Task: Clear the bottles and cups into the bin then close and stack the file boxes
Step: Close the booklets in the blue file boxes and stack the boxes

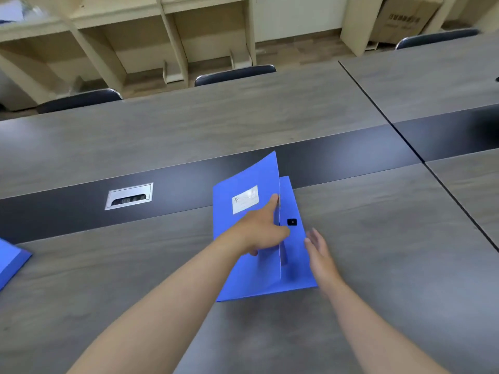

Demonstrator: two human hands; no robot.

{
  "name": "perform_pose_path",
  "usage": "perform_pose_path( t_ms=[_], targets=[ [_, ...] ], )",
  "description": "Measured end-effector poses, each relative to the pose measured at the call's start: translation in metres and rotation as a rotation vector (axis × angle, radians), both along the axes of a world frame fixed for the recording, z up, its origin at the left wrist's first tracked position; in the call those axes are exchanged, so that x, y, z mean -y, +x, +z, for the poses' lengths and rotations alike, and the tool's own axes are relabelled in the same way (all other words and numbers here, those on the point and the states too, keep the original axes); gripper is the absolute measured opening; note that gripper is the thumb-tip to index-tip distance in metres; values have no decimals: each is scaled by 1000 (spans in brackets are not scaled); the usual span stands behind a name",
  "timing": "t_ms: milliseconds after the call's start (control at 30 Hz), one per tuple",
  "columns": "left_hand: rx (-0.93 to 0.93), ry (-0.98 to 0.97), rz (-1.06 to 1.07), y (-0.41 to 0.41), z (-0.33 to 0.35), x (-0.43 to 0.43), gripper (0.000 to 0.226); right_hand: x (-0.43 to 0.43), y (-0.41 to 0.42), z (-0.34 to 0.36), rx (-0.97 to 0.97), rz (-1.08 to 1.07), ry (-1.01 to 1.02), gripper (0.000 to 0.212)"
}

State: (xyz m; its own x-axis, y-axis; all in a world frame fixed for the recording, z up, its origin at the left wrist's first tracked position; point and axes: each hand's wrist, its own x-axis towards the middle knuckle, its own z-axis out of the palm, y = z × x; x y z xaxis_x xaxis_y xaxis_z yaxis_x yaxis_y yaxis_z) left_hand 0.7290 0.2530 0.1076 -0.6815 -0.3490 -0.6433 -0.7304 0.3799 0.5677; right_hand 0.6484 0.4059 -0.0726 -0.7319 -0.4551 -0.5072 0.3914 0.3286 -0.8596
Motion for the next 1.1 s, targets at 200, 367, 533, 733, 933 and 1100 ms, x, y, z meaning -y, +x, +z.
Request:
perform_pose_path(
  t_ms=[200, 367, 533, 733, 933, 1100],
  targets=[
    [160, -227, -146, -63, -62, -43, 72, -9, -12, 2, 250, -57, -161, 42],
    [248, -380, -212, -86, -107, -59, 70, -18, -21, -5, 351, -61, -253, 65],
    [344, -503, -309, -95, -132, -73, 88, -24, -25, -10, 345, 18, -294, 115],
    [421, -571, -334, -96, -161, -76, 83, -24, -25, -3, 312, -14, -203, 70],
    [317, -646, -346, -89, -154, -71, 86, -23, -32, -9, 269, 70, -132, 70],
    [127, -639, -295, -46, -125, -54, 67, -20, -33, 2, 45, 215, -12, 52]
  ],
)
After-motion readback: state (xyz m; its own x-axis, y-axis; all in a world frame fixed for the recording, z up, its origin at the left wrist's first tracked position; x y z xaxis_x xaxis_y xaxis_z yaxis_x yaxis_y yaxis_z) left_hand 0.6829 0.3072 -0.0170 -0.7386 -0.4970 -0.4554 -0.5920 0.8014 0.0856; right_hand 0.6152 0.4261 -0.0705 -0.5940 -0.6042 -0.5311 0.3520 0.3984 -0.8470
